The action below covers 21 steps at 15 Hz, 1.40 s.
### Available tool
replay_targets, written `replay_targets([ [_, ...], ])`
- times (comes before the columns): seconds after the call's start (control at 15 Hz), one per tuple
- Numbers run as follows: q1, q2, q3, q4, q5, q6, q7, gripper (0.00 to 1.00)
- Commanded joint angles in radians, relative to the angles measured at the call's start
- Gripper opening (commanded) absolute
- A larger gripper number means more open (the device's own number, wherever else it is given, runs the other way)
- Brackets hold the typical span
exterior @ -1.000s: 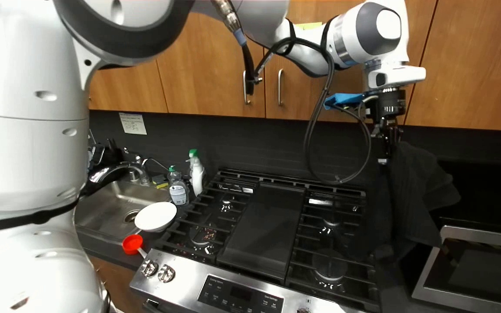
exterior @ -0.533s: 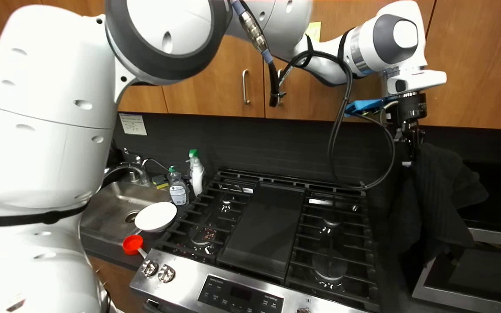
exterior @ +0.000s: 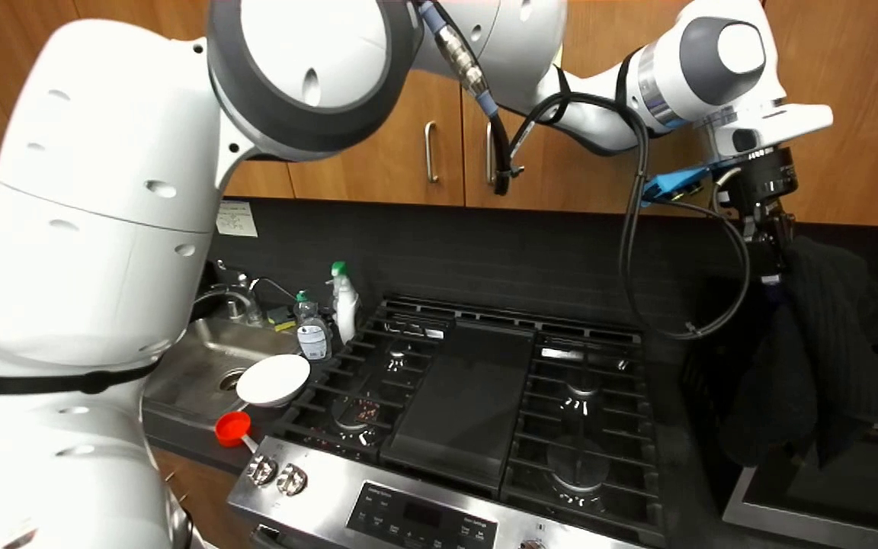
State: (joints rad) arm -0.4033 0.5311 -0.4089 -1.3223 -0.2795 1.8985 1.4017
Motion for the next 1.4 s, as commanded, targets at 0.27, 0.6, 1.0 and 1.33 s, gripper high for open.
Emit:
replay_targets([
  [0.27,-0.013,0.261,-0.011,0.299,-0.009,-0.019,-0.008,0.02],
  [0.6,-0.035,0.246,-0.012,0.263,-0.008,-0.003,-0.039,0.09],
  [1.0,-0.044,0.263,-0.012,0.290,-0.004,-0.003,-0.054,0.09],
  [1.33,-0.025,0.266,-0.022,0.297,-0.019,-0.010,-0.022,0.02],
])
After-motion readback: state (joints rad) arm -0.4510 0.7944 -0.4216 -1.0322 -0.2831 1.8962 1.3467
